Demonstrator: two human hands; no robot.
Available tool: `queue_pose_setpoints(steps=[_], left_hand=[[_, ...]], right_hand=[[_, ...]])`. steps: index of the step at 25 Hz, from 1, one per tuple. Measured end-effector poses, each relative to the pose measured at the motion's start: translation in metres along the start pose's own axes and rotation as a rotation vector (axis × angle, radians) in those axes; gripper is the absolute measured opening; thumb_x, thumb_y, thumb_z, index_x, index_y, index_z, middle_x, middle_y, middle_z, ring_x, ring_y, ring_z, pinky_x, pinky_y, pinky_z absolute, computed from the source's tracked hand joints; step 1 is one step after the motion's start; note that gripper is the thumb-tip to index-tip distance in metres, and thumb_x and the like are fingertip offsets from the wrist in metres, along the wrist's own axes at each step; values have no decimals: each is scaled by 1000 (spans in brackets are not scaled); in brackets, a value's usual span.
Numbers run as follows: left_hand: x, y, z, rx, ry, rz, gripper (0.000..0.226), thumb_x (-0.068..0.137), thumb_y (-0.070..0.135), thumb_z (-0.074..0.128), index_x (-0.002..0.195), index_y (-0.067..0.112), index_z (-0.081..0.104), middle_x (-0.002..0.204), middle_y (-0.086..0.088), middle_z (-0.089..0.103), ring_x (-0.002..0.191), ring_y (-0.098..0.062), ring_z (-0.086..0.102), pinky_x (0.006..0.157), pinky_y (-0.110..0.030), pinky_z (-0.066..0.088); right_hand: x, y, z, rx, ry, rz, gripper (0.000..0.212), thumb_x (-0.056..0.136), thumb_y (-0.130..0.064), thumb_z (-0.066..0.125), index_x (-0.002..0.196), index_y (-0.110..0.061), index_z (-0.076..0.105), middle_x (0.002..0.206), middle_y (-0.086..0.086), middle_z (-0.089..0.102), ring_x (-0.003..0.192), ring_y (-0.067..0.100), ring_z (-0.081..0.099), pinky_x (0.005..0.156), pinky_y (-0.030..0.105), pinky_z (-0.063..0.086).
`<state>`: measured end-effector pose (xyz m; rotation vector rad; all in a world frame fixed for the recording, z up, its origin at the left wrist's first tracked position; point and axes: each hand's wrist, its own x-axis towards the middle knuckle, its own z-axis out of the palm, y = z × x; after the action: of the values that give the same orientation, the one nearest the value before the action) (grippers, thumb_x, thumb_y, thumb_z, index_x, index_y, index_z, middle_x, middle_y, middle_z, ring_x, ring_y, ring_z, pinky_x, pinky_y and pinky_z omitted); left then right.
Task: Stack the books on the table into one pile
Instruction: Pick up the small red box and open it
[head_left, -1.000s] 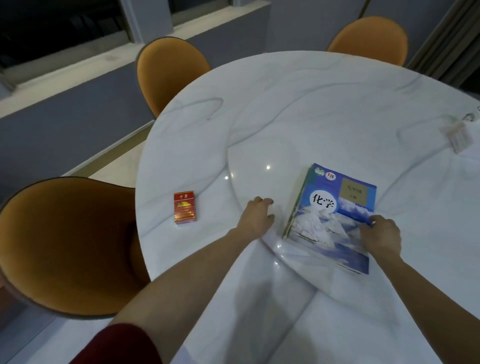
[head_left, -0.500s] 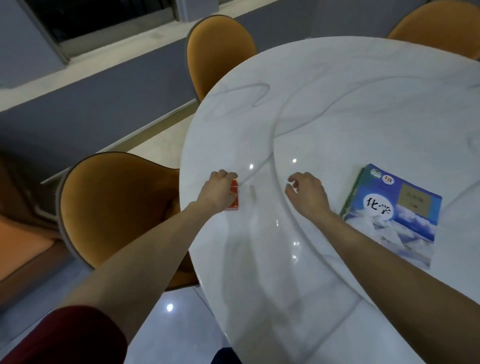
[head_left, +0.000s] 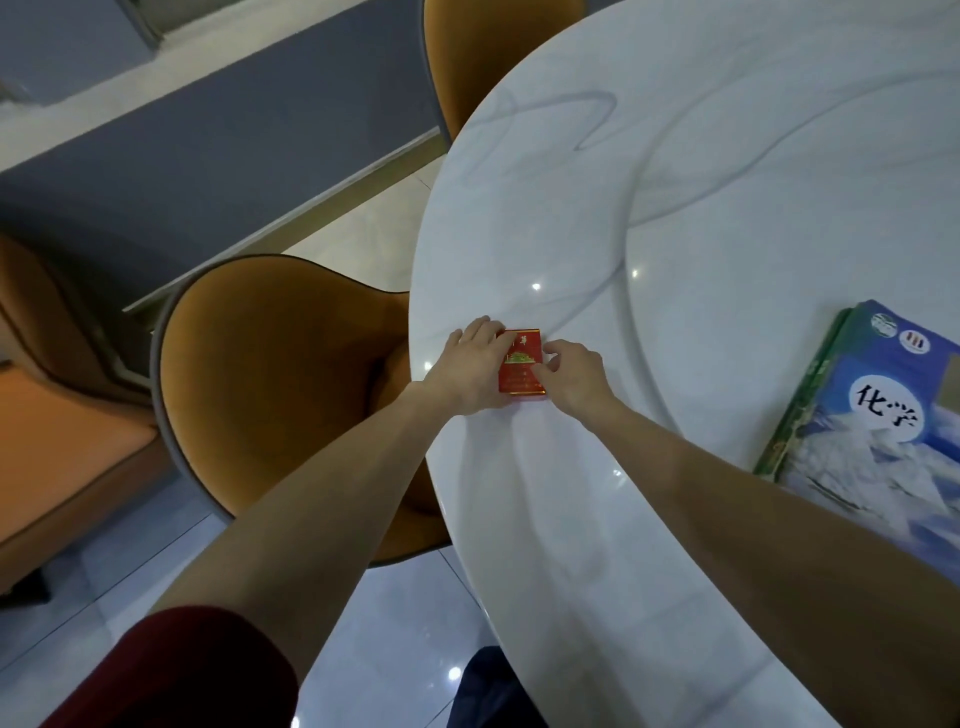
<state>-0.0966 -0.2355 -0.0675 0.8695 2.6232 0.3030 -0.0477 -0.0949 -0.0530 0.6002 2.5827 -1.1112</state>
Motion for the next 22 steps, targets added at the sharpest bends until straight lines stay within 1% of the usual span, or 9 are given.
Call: queue_pose_setpoints(steps=[2,4,5,7,10,14,17,19,22], left_hand=[[0,1,1,-71,21,5,80,73,45,73,136,9,40,138,-15,40,125,-30,43,107,-41,38],[-2,4,0,-138,-11,3,80,71,43,75,135,8,40,135,-16,38,116,-31,50,102,-38,45],[-3,5,0,-159,-26,4,82,71,42,75,136,8,38,136,-16,36,115,-31,50,102,-38,46],[-5,12,0,-164,-31,11,86,72,42,75,139,8,35,142,-18,32,124,-33,45,105,-39,44],[-6,29,-5,-160,3,56,86,73,39,74,141,6,33,150,-20,27,138,-34,29,112,-37,33],[-5,74,-14,-162,19,173,82,74,29,72,142,6,32,151,-17,25,140,-32,23,112,-38,32],[-7,111,-14,-165,68,250,80,73,26,71,141,7,34,149,-17,27,139,-32,22,107,-43,40],[-8,143,-14,-168,82,323,78,75,28,70,141,7,35,148,-18,26,139,-32,22,106,-44,41],[-7,193,-11,-171,87,431,78,76,30,70,141,7,33,148,-18,26,138,-31,23,110,-40,37]], right_hand=[[1,2,7,44,10,7,31,90,-14,55,119,-8,61,111,15,70,105,29,63,93,37,49],[0,4,9,117,41,36,30,89,-10,55,118,-9,62,110,14,71,103,28,64,93,35,50],[-2,5,8,150,53,50,30,88,-8,56,117,-9,63,108,14,71,101,27,64,92,34,50],[-7,8,3,222,74,64,31,86,-3,55,115,-10,65,99,13,71,91,25,64,85,30,50],[-19,16,-16,300,121,69,29,86,-2,55,111,-12,67,86,6,64,80,19,59,79,27,50],[-44,37,-54,350,247,103,26,85,-5,58,109,-10,68,88,3,62,82,17,60,80,25,49],[-64,54,-78,411,338,148,23,83,-3,59,104,-7,69,86,3,62,79,17,59,71,21,48],[-85,70,-101,431,403,166,22,83,-3,58,101,-8,70,83,1,63,78,18,60,70,23,50],[-117,98,-133,446,506,182,25,83,-1,57,103,-8,71,79,-2,63,79,19,63,72,29,54]])
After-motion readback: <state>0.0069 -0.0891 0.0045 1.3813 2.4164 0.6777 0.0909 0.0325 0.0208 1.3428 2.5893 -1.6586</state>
